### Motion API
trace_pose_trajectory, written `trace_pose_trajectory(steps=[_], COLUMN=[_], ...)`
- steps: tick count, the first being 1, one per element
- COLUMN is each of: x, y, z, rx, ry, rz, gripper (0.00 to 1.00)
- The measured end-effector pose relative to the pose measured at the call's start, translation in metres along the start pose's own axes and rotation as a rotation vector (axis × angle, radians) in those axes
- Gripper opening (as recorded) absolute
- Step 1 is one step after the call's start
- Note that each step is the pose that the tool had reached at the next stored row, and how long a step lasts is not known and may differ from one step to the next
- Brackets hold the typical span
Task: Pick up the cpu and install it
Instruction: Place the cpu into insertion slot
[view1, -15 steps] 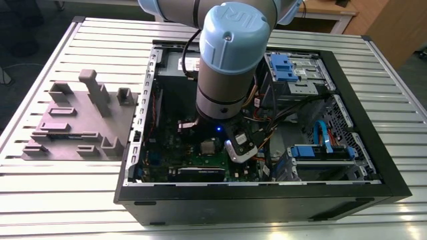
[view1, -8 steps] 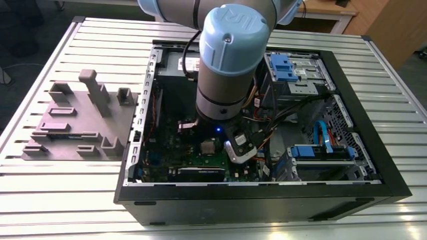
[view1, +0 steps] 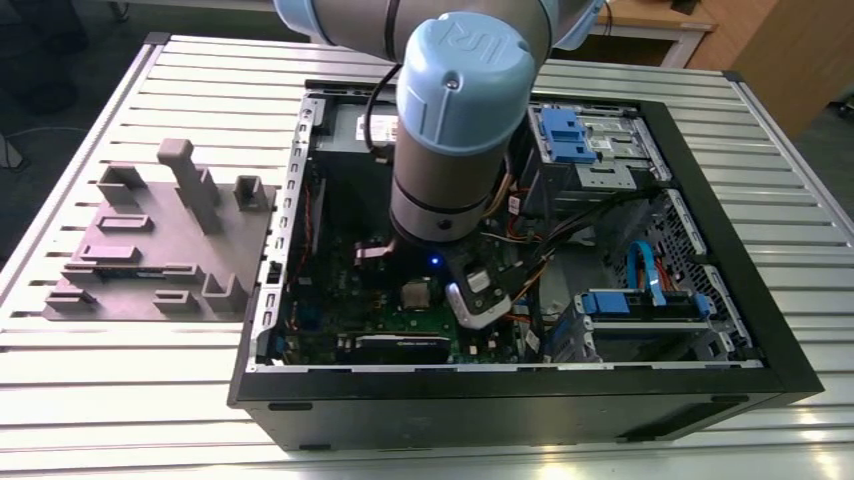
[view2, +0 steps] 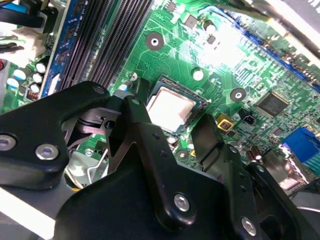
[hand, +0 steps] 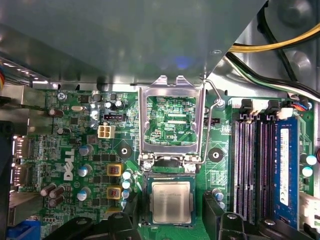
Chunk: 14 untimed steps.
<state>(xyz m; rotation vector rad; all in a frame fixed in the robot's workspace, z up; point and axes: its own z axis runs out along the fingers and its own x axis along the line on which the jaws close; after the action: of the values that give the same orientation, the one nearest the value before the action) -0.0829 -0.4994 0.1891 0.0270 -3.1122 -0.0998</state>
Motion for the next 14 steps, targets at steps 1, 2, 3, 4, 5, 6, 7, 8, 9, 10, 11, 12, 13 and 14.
trace_pose_trajectory(steps=[1, 2, 3, 4, 5, 6, 7, 8, 9, 10, 11, 12, 13, 14], x=[0.0002, 0.0004, 0.0009, 0.0014, 0.0018, 0.0023, 0.0028, 0.0033, 0.004, 0.0044, 0.0049, 0.0049, 0.0049, 0.0048], y=[0.0, 0.0, 0.0, 0.0, 0.0001, 0.0, 0.0, 0.0, 0.0, 0.0, 0.0, 0.0, 0.0, 0.0], z=[0.0003, 0.0004, 0.0006, 0.0008, 0.0009, 0.001, 0.0011, 0.0013, 0.0014, 0.0016, 0.0018, 0.0018, 0.0019, 0.0018], rx=[-0.0001, -0.0001, -0.0003, -0.0005, -0.0006, -0.0005, -0.0005, -0.0005, -0.0005, -0.0006, -0.0006, -0.0006, -0.0006, -0.0006], ry=[0.0, 0.0, -0.0001, -0.0002, -0.0002, -0.0002, -0.0002, -0.0003, 0.0001, 0.0, -0.0001, 0.0, -0.0001, 0.0], rz=[0.0, 0.0, 0.0, 0.0, 0.0, 0.0, 0.0, 0.0, 0.0, 0.0, 0.0, 0.0, 0.0, 0.0], gripper=[0.61, 0.61, 0.61, 0.61, 0.61, 0.61, 0.61, 0.61, 0.61, 0.61, 0.61, 0.61, 0.61, 0.61])
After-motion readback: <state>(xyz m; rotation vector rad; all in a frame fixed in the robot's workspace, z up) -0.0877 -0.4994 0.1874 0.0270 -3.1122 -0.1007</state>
